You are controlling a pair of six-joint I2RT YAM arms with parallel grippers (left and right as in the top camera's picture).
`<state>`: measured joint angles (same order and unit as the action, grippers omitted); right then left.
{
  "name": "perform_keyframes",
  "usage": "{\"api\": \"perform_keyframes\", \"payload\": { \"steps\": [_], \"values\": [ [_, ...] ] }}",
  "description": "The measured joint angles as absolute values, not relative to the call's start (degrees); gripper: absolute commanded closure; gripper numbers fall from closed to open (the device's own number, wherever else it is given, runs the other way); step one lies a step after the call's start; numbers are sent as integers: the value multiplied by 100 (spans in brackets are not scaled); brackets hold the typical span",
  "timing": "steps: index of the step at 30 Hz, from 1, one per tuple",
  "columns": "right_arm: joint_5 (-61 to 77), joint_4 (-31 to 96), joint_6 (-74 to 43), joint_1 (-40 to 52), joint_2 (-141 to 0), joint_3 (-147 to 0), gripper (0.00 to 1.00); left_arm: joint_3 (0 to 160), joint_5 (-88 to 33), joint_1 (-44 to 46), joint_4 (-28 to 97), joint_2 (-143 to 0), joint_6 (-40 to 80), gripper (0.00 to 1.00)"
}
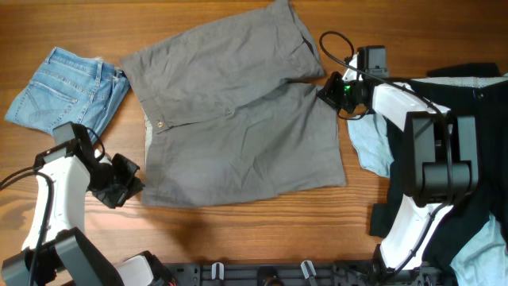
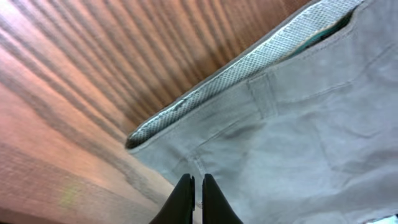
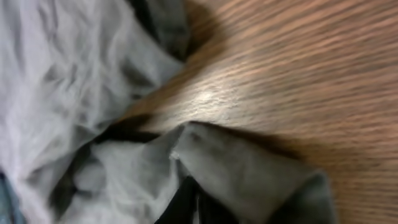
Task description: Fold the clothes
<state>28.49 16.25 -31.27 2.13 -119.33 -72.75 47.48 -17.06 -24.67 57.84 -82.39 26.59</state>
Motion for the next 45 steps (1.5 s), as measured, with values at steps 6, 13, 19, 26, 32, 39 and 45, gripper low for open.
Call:
{"api": "perform_keyframes", "payload": {
  "steps": [6, 13, 19, 26, 32, 39, 45],
  "values": [
    [3402, 4058, -2436, 139, -10567, -7450, 60, 4748, -1870, -2467, 5756, -8239, 2486, 87],
    [2029, 6973, -2303, 174, -9168, -7336, 48, 4753, -1994, -2467, 5981, -8239, 2021, 52],
    [1667, 5439, -2899, 296, -9209, -5111, 38, 4753, -2158, -2467, 6173, -8071, 1776, 49],
    [2314, 3570, -3400, 287, -9006, -4045, 92, 4753, -2263, -2467, 6471, -7319, 1562, 9],
    [2582, 3334, -3444, 285, -9091, -3948, 93, 4753, -2156, -2467, 6372, -7491, 1920, 26],
    [2829, 3334, -3409, 285, -9168, -3957, 93, 4580, -1719, -2467, 5948, -8272, 2740, 38],
    [2849, 3330, -3400, 285, -9168, -3957, 93, 4364, -1671, -2467, 5347, -9260, 2954, 68]
  ]
}}
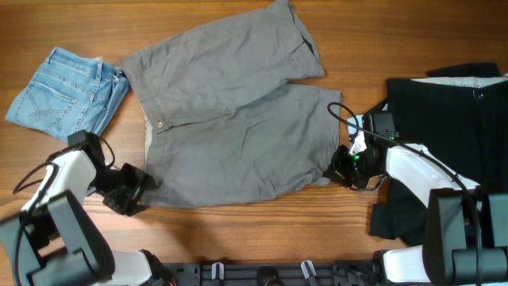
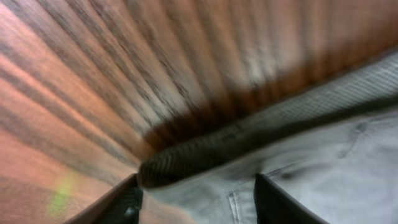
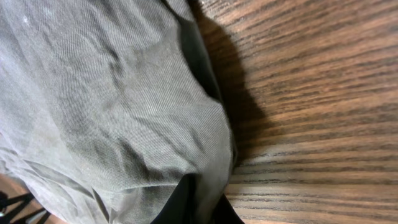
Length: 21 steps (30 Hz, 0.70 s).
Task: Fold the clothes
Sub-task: 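Stretch the shorts between both grippers and lay them flat horizontally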
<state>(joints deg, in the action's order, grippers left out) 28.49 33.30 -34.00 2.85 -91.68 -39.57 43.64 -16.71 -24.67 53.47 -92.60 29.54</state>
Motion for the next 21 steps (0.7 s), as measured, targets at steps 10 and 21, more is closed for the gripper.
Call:
{"api": "perform_keyframes", "payload": {
  "steps": [10, 21],
  "values": [
    [2794, 4077, -3253, 226, -9004, -4084, 96, 4829, -1905, -2486, 6519, -9491, 2493, 96],
    [2196, 7172, -2908, -322, -6989, -7041, 96, 5725, -2303, -2379, 8099, -6692, 1887, 96]
  ]
}}
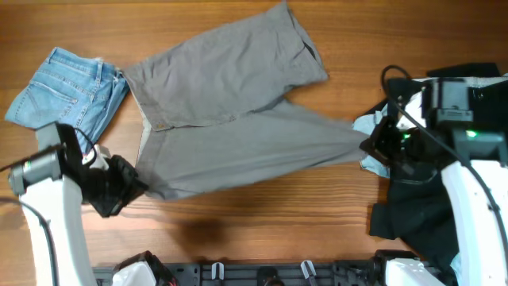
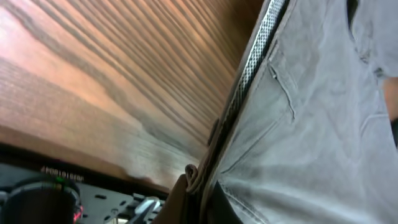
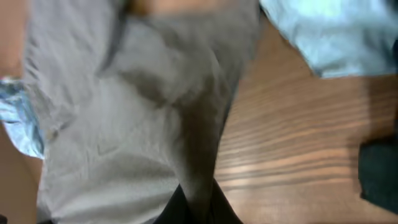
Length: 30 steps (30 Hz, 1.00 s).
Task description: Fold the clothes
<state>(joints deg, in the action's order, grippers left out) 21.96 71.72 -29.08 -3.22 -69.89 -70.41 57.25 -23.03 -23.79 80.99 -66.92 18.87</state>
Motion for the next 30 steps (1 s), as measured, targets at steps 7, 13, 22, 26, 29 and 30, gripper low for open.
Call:
{"api": "perform_keyframes", "payload": {
  "steps": [7, 13, 22, 26, 29, 30],
  "values": [
    [2252, 6184, -2897, -316, -6816, -8311, 96, 6359, -2687, -2362, 8440, -5358, 1804, 96],
    [2427, 5238, -3081, -228, -8071, -8322, 96, 6410, -2917, -2346, 7463, -5706, 1806, 96],
    [3328, 2707, -3164, -119, -10381, -8315, 64, 6420, -2630, -1898, 5494, -7968, 1944, 96],
    [3339, 696, -3170, -95, -11417, -8366, 18, 6420, -1999, -1850, 4713, -9004, 2115, 11],
    [3352, 462, -3162, -40, -11839, -8364, 18, 6420, -1839, -1848, 4464, -9397, 2180, 0],
    [3363, 534, -3100, -32, -11902, -8366, 18, 6420, -1815, -1848, 4484, -9461, 2209, 0]
  ]
}}
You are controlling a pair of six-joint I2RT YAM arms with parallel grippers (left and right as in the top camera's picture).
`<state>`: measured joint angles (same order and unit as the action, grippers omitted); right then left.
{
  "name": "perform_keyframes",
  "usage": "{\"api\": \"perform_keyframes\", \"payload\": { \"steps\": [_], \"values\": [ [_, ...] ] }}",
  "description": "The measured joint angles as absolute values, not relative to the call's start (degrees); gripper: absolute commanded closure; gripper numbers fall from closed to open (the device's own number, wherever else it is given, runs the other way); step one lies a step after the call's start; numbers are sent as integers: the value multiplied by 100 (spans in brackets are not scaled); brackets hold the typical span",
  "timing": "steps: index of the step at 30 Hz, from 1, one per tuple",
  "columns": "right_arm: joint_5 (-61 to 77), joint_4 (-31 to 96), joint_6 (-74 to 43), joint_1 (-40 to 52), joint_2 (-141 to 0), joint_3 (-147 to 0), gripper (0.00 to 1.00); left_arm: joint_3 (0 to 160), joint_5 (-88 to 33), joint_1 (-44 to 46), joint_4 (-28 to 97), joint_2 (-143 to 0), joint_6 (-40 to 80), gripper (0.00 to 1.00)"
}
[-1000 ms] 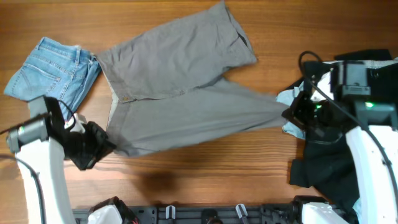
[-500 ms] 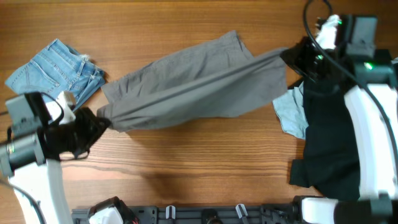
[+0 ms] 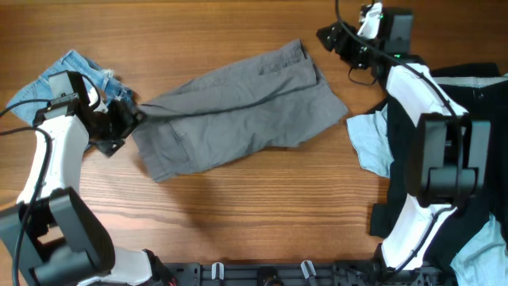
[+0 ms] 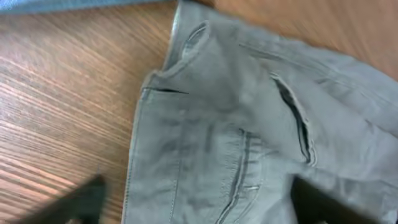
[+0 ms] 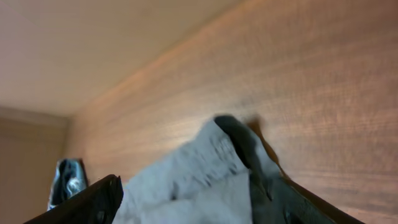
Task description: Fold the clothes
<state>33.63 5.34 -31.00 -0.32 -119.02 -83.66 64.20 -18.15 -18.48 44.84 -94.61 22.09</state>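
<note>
The grey shorts (image 3: 238, 111) lie folded in half lengthwise, slanting from near left to far right across the table. My left gripper (image 3: 131, 119) hangs open over their waistband end. In the left wrist view the back pocket and seams of the shorts (image 4: 236, 143) lie beneath my left gripper (image 4: 199, 190), fingers wide apart. My right gripper (image 3: 327, 37) is open just past the leg hems at the far right. In the right wrist view the hem corner of the shorts (image 5: 199, 168) shows between the spread fingers of my right gripper (image 5: 189, 186).
Folded blue jeans (image 3: 67, 67) lie at the far left, partly behind my left arm. A black garment (image 3: 468, 87) and a light blue cloth (image 3: 367, 143) are piled on the right under my right arm. A dark rail (image 3: 270, 274) runs along the near edge.
Both grippers were shut on the near edge of the shorts, held stretched above the table. Now that edge lies over the far half, and both grippers are open at the far side.
The shorts lay spread flat, my left gripper shut near their near-left corner and my right at the far leg. Then my left was open around the waistband corner and my right at the near hem. Both then held the near edge raised. Now the shorts lie folded in half.
</note>
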Motion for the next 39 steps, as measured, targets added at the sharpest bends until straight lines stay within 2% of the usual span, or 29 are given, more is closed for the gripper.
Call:
{"api": "perform_keyframes", "payload": {
  "steps": [5, 9, 11, 14, 15, 17, 18, 20, 23, 24, 26, 27, 29, 31, 33, 36, 38, 39],
  "values": [
    [3389, 1787, -2469, -156, -11915, -8390, 18, 6425, -1754, -1848, 5231, -9494, 2213, 0],
    [2596, 3234, -1824, -294, -11917, -8403, 18, 6425, -1726, -1837, 5867, -9494, 1973, 0],
    [2298, 3474, -1494, -287, -11917, -8399, 16, 6425, -1715, -1787, 5953, -9494, 1811, 0],
    [2189, 3527, -1160, -242, -11917, -8267, 20, 6425, -1717, -1636, 5808, -9494, 1675, 0],
    [2228, 3533, -1068, -189, -11926, -8160, 28, 6425, -1717, -1597, 5747, -9494, 1656, 0],
    [2338, 3511, -972, -62, -11952, -8036, 86, 6425, -1717, -1573, 5719, -9494, 1649, 0],
    [2443, 3496, -888, 84, -11974, -7961, 96, 6425, -1719, -1573, 5701, -9494, 1621, 0],
    [2611, 3706, -869, 340, -11998, -7822, 96, 6425, -1719, -1573, 5677, -9494, 1549, 0],
    [2766, 4751, -969, 598, -11985, -7787, 96, 6425, -1719, -1573, 5680, -9494, 1516, 0],
    [2539, 5387, -1177, 670, -11944, -7780, 77, 6425, -1719, -1573, 5675, -9494, 1507, 0],
    [1588, 6182, -1671, 679, -11743, -7666, 17, 6425, -1719, -1573, 5651, -9494, 1505, 0],
    [1061, 6257, -1802, 663, -11585, -7614, 6, 6425, -1719, -1573, 5651, -9494, 1505, 0],
    [425, 5905, -1852, 580, -11135, -7585, 9, 6425, -1719, -1573, 5651, -9494, 1505, 0],
    [298, 5374, -1579, 412, -10471, -7623, 21, 6425, -1719, -1573, 5653, -9494, 1505, 0],
    [775, 5170, -1334, 318, -10204, -7644, 24, 6425, -1721, -1573, 5653, -9494, 1505, 1],
    [1428, 5151, -1216, 357, -10250, -7642, 38, 6425, -1767, -1573, 5651, -9494, 1505, 1],
    [1730, 5118, -1157, 467, -10433, -7642, 35, 6425, -1796, -1573, 5651, -9494, 1505, 1],
    [1802, 5111, -1162, 513, -10565, -7642, 24, 6425, -1806, -1573, 5653, -9494, 1505, 1]
  ]
}}
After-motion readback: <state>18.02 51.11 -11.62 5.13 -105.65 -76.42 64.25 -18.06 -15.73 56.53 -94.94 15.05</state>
